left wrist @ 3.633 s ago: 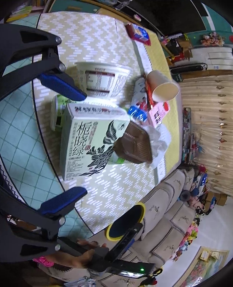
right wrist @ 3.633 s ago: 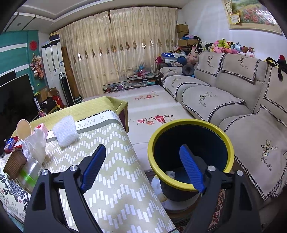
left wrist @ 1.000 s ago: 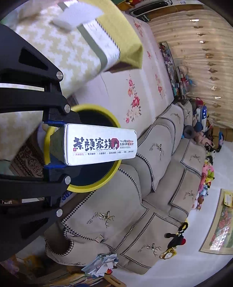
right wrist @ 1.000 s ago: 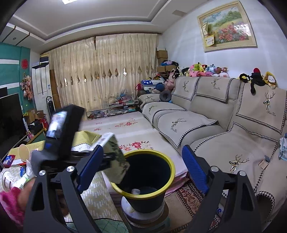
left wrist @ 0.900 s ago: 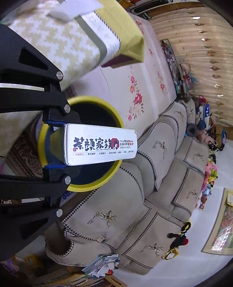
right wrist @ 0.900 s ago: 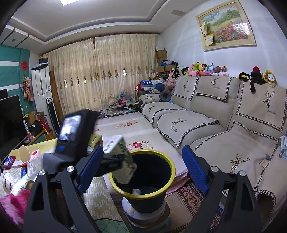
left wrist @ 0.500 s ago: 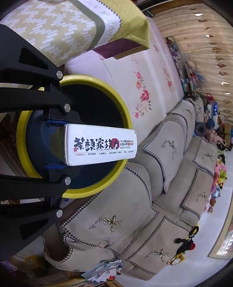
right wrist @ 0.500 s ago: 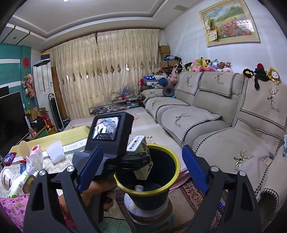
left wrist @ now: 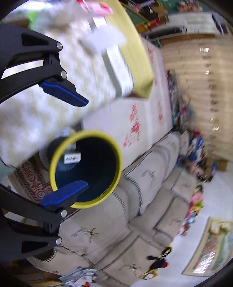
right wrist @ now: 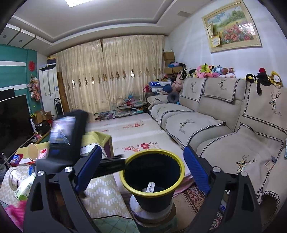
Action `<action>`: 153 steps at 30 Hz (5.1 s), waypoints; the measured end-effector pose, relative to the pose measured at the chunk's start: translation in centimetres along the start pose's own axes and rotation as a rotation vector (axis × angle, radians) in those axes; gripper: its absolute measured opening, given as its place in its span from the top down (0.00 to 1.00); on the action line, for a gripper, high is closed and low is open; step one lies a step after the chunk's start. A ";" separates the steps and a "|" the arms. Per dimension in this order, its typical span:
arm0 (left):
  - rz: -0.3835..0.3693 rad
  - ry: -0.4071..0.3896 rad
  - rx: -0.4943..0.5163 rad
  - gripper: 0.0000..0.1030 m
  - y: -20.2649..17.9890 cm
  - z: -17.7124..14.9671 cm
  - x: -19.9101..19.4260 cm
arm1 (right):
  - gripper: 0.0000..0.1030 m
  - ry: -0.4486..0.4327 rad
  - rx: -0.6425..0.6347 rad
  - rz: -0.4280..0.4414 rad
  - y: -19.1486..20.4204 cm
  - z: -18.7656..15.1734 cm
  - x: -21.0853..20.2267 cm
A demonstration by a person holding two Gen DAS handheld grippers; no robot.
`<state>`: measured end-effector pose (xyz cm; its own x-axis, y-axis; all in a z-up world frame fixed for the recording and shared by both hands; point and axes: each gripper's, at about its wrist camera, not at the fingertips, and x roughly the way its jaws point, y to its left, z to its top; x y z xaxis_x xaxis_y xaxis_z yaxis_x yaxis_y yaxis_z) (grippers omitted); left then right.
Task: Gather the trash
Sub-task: 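Return the right gripper to the table and grasp the brown plastic tray, then carry the brown tray to the yellow bin and open the right gripper, then reach the left gripper to the white tub and grasp its rim, then carry the white tub to the yellow bin and open the left gripper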
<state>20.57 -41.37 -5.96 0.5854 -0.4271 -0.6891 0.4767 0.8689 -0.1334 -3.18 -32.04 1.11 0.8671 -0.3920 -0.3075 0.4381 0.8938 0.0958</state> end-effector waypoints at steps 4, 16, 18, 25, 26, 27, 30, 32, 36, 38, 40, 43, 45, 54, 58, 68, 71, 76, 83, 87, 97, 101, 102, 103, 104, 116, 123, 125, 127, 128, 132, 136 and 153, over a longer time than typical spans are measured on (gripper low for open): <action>0.046 -0.073 -0.049 0.10 4.1 -0.9 -6.1 | 0.13 0.032 -0.013 0.032 1.2 -0.5 0.3; 0.250 -0.266 -0.162 0.05 16.5 -4.7 -20.2 | 0.12 0.078 -0.124 0.135 9.4 -1.4 0.3; 0.270 -0.288 -0.190 0.05 18.3 -5.5 -21.8 | 0.12 0.085 -0.150 0.154 11.0 -1.7 0.3; 0.324 -0.338 -0.280 0.05 23.4 -8.3 -25.4 | 0.12 0.156 -0.183 0.295 15.3 -2.9 1.3; 0.326 -0.339 -0.297 0.05 24.3 -8.9 -25.7 | 0.12 0.180 -0.168 0.329 15.5 -3.1 1.7; 0.327 -0.338 -0.308 0.05 24.8 -9.3 -26.0 | 0.12 0.220 -0.145 0.376 15.6 -3.4 2.5; 0.340 -0.338 -0.340 0.05 26.5 -10.7 -26.7 | 0.12 0.295 -0.124 0.402 16.2 -4.5 4.3; 0.355 -0.355 -0.361 0.05 27.5 -11.6 -27.3 | 0.12 0.317 -0.140 0.393 16.5 -5.2 5.0; 0.388 -0.383 -0.384 0.05 29.1 -13.3 -28.4 | 0.12 0.385 -0.122 0.436 17.4 -6.8 6.4; 0.395 -0.387 -0.397 0.05 30.0 -14.1 -28.9 | 0.13 0.405 -0.144 0.442 18.4 -7.6 6.6; 0.395 -0.389 -0.408 0.05 30.5 -14.7 -29.2 | 0.14 0.414 -0.153 0.465 19.5 -8.3 6.4; 0.385 -0.384 -0.424 0.05 31.3 -15.6 -29.2 | 0.14 0.414 -0.192 0.492 21.6 -9.3 5.7; 0.379 -0.382 -0.435 0.05 31.8 -16.2 -29.1 | 0.20 0.417 -0.226 0.492 22.9 -9.8 5.4; 0.352 -0.348 -0.447 0.05 32.2 -17.3 -27.6 | 0.79 0.489 -0.201 0.513 23.8 -10.5 6.4; 0.346 -0.337 -0.435 0.05 31.9 -17.3 -27.1 | 0.93 0.503 -0.185 0.557 23.6 -10.5 6.4; 0.347 -0.323 -0.355 0.05 29.8 -16.2 -25.6 | 0.93 0.453 -0.149 0.532 20.9 -8.5 6.3; 0.344 -0.313 -0.347 0.05 29.6 -15.9 -25.0 | 0.93 0.430 -0.139 0.479 19.1 -7.7 7.4; 0.344 -0.296 -0.345 0.05 29.5 -15.5 -24.0 | 0.93 0.384 -0.108 0.344 14.2 -5.1 10.5; 0.338 -0.271 -0.335 0.05 29.1 -14.9 -22.3 | 0.93 0.392 -0.057 0.162 7.5 -2.8 16.5; 0.340 -0.263 -0.331 0.05 28.9 -14.5 -21.8 | 0.93 0.428 -0.051 0.096 5.5 -3.4 19.7; 0.351 -0.250 -0.330 0.05 28.9 -14.0 -20.9 | 0.88 0.517 -0.009 0.020 2.6 -5.0 24.3; 0.349 -0.251 -0.329 0.05 28.9 -14.0 -20.9 | 0.81 0.511 -0.007 0.001 2.6 -4.9 23.6; 0.348 -0.251 -0.328 0.05 28.9 -14.0 -20.9 | 0.81 0.505 0.001 0.005 2.7 -4.8 23.1; 0.349 -0.251 -0.326 0.05 28.8 -14.0 -20.9 | 0.81 0.488 0.010 0.016 2.9 -4.7 22.5; 0.349 -0.252 -0.325 0.05 28.8 -14.0 -20.9 | 0.79 0.466 0.011 0.028 3.4 -4.6 21.7; 0.318 -0.213 -0.350 0.05 30.2 -14.9 -20.2 | 0.68 0.299 -0.119 0.120 11.8 -6.3 15.3; 0.261 -0.162 -0.313 0.34 30.3 -14.9 -18.6 | 0.59 0.266 -0.165 0.073 12.8 -6.4 14.7; 0.238 -0.143 -0.314 0.44 30.3 -14.9 -17.9 | 0.57 0.267 -0.167 0.070 12.9 -6.4 14.9; 0.230 -0.133 -0.315 0.51 30.4 -14.9 -17.4 | 0.56 0.264 -0.172 0.061 12.9 -6.4 14.9; 0.227 -0.129 -0.315 0.55 30.5 -14.8 -17.2 | 0.55 0.263 -0.175 0.059 13.0 -6.4 14.9; 0.220 -0.118 -0.315 0.69 30.7 -14.8 -16.5 | 0.53 0.264 -0.190 0.051 13.3 -6.5 14.9; 0.221 -0.122 -0.303 0.75 30.7 -14.6 -16.5 | 0.50 0.269 -0.189 0.049 13.2 -6.5 15.0; 0.231 -0.187 -0.239 0.94 28.8 -13.3 -18.5 | 0.50 0.246 -0.157 0.055 12.6 -6.3 14.7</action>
<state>14.82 -5.10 -6.51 0.7794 -0.2326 -0.5817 0.1648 0.9719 -0.1678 13.58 -25.15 -8.12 0.7962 -0.2949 -0.5282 0.3337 0.9424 -0.0231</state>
